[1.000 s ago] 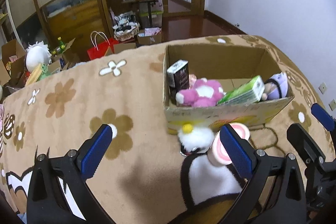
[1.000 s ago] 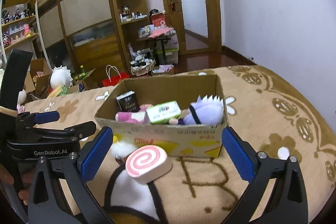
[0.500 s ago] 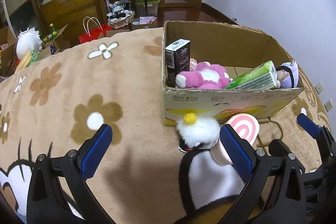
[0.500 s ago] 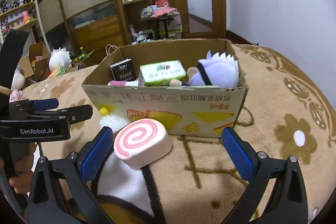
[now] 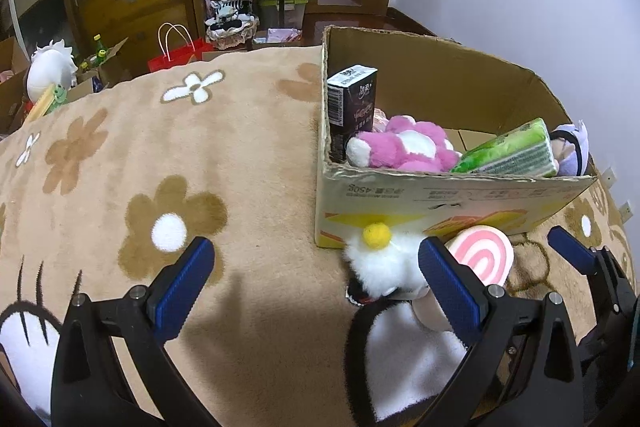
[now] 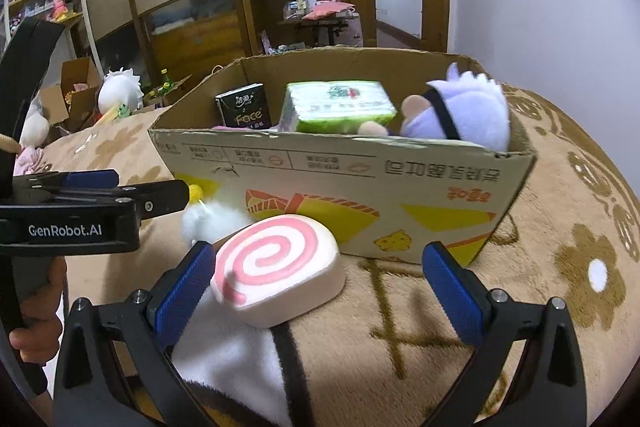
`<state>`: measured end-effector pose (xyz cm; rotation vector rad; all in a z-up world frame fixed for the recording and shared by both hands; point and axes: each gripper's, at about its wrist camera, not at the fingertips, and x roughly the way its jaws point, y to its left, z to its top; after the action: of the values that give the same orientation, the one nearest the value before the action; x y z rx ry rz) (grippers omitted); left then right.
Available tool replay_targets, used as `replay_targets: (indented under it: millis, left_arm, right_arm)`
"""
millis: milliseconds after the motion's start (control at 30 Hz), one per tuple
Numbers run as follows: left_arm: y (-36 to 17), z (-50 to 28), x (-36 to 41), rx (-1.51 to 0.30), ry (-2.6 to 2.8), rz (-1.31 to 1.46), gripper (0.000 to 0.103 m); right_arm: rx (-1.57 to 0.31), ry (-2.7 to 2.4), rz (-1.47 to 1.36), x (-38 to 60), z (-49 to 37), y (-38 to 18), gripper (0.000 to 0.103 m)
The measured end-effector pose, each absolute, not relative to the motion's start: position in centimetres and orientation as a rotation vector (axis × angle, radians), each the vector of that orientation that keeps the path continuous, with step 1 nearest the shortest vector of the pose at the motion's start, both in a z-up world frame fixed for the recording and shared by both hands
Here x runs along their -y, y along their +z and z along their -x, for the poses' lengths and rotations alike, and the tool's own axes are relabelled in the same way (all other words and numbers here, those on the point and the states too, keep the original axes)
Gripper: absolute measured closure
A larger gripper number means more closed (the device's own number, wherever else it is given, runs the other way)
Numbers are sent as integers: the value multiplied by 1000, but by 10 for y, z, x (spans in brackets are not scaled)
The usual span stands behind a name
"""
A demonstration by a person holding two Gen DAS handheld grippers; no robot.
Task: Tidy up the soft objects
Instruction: 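Withdraw both tools and lower them toward the white chick plush and pink-swirl cushion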
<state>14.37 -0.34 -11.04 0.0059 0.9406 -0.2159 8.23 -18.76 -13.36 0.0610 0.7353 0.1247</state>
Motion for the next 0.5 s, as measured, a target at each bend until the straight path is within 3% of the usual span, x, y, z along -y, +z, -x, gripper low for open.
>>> replay_targets:
  millis: [500]
  left_arm:
    - [-127, -152, 18, -973, -270, -11, 2]
  right_arm:
    - [-782, 145, -53, 175, -95, -150, 0]
